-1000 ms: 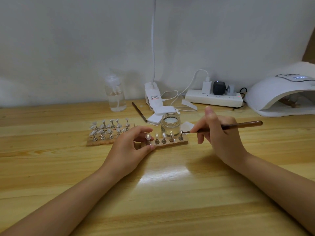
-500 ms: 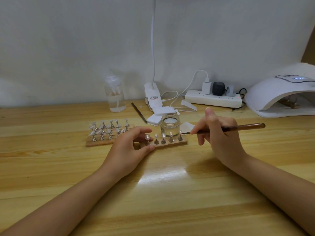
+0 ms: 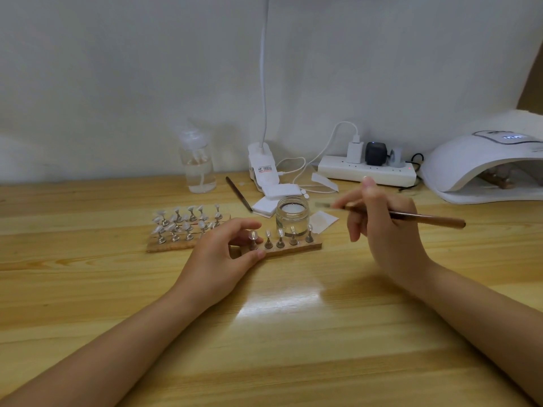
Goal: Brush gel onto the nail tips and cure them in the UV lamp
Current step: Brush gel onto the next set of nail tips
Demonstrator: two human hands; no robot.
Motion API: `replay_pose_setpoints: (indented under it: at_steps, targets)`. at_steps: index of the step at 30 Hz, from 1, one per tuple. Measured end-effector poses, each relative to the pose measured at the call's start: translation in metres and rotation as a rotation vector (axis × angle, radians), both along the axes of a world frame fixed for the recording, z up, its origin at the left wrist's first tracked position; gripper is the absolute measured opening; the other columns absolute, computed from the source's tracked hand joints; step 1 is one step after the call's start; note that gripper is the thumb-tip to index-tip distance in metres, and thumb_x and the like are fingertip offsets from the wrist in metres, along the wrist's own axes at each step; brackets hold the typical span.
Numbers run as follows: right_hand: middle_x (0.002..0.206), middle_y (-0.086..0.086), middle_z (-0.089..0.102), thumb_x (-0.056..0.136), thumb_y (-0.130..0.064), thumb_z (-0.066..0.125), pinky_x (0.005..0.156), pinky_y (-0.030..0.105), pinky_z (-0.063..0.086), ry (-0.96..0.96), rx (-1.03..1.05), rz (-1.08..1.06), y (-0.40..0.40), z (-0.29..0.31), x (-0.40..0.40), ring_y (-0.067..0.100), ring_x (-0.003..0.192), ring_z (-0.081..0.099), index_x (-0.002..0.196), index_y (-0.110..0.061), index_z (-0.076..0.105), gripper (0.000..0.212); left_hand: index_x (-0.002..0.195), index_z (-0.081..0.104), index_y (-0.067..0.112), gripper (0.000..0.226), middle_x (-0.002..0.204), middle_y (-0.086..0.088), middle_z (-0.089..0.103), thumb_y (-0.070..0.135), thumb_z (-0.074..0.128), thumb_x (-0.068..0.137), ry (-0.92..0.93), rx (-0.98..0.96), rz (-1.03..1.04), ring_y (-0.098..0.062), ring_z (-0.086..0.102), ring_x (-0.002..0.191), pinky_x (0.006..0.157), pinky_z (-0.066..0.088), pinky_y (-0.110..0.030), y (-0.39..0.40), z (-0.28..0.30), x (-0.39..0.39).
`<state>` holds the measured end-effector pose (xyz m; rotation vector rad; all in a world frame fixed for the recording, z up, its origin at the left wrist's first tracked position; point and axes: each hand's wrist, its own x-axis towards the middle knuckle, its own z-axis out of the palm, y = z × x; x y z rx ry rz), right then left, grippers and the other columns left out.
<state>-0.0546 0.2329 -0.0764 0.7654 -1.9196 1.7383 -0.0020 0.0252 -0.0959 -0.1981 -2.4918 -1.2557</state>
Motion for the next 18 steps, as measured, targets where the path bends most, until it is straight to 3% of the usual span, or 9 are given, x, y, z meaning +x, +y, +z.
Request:
replay_pose_setpoints:
  at_steps: [4,6,9,13,18]
  targets:
    - [0.048,-0.001,0.053,0.097,-0.028,0.035,0.049,0.012,0.036,0.025,0.191,-0.199,0.01,0.006,-0.01,0.001,0.043,0.047,0.085,-0.033,0.051,0.02,0.101,0.055,0.035,0.039,0.092,0.005,0.066,0.01,0.072,0.075,0.014,0.009,-0.003,-0.002,0.061,0.091,0.082,0.046,-0.01,0.0,0.0,0.0]
    - [0.055,-0.003,0.058,0.096,-0.028,0.042,0.047,0.02,0.038,0.01,0.372,-0.273,0.014,0.005,-0.015,0.003,0.046,0.05,0.084,-0.031,0.045,0.013,0.098,0.054,0.038,0.04,0.091,0.006,0.066,0.011,0.072,0.075,0.028,0.004,0.003,-0.001,0.061,0.09,0.077,0.044,-0.008,0.0,0.0,0.0]
    - [0.074,-0.001,0.064,0.093,-0.021,0.051,0.047,0.02,0.038,0.096,0.737,-0.353,0.016,-0.001,-0.016,0.011,0.054,0.053,0.091,-0.02,0.046,0.005,0.097,0.052,0.042,0.04,0.09,0.01,0.065,0.013,0.071,0.076,0.065,-0.028,0.013,0.006,0.057,0.088,0.069,0.039,-0.002,0.001,0.001,0.001]
    - [0.082,-0.004,0.063,0.091,-0.025,0.054,0.048,0.014,0.031,0.159,0.999,-0.343,0.012,-0.008,-0.014,0.013,0.061,0.054,0.098,-0.023,0.045,0.012,0.098,0.049,0.041,0.043,0.089,0.012,0.065,0.011,0.071,0.077,0.114,-0.006,0.037,0.01,0.056,0.088,0.066,0.037,0.0,0.003,0.001,0.003]
    - [0.102,-0.01,0.063,0.092,-0.019,0.052,0.051,0.01,0.026,0.148,1.096,-0.349,0.012,-0.007,-0.016,0.011,0.079,0.056,0.112,-0.029,0.047,0.023,0.106,0.046,0.036,0.048,0.086,0.013,0.065,0.009,0.071,0.076,0.151,0.009,0.042,0.013,0.056,0.085,0.068,0.034,0.002,0.003,0.0,0.004]
